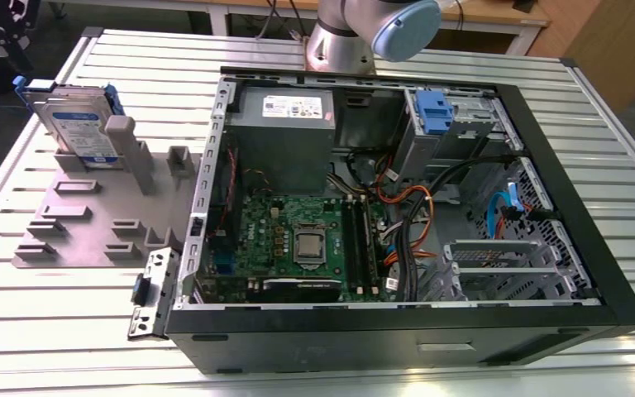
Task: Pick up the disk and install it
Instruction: 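Pick up the disk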
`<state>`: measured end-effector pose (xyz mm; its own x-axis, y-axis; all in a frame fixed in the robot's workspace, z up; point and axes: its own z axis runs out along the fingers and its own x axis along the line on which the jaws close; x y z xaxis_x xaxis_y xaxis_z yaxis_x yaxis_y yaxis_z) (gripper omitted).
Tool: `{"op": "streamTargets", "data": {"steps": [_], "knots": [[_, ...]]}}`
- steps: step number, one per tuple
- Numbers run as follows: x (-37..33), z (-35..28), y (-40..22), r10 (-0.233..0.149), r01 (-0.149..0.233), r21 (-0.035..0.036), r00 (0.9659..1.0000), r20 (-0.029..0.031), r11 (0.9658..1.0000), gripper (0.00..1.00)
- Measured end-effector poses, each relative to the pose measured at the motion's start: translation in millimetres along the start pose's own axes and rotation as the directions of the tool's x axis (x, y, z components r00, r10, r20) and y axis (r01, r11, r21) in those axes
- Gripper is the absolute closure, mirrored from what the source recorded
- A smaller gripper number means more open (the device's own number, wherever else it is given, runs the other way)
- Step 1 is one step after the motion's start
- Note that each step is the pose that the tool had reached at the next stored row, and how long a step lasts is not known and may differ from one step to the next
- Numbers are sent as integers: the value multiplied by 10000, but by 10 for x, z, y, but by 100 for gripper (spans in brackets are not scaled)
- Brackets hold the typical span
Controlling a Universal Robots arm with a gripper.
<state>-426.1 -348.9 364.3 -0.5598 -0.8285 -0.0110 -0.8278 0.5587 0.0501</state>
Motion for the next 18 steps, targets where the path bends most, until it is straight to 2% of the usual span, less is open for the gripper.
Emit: {"op": "streamTargets", "data": {"steps": [2, 12, 15, 18], "knots": [[0, -1, 0, -109, 109, -2, 9999, -6, 9999, 89], [0, 0, 0, -174, 174, -2, 9998, -9, 9998, 89], [0, 0, 0, -485, 485, -6, 9988, -24, 9988, 89], [0, 0, 0, -921, 921, -12, 9957, -46, 9957, 89]]}}
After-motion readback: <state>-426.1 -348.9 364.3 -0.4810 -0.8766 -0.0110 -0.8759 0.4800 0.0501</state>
